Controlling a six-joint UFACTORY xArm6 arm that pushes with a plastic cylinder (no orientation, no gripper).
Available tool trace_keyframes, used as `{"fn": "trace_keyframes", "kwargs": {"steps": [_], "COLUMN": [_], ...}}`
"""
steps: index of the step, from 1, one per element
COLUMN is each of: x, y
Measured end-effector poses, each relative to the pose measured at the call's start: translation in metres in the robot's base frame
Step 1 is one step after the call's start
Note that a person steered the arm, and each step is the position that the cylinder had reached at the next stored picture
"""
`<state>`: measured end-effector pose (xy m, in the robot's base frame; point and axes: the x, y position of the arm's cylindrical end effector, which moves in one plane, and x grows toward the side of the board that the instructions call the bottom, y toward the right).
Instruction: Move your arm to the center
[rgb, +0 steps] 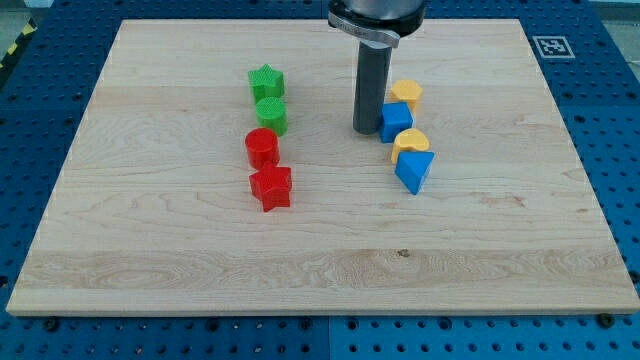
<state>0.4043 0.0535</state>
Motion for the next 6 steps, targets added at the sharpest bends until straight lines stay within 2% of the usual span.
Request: {"fn": "trace_keyframes", "kwargs": {"steps": [2, 4, 6], "x": [0.0, 0.0, 0.01], "y": [0.024, 0.024, -0.001]}}
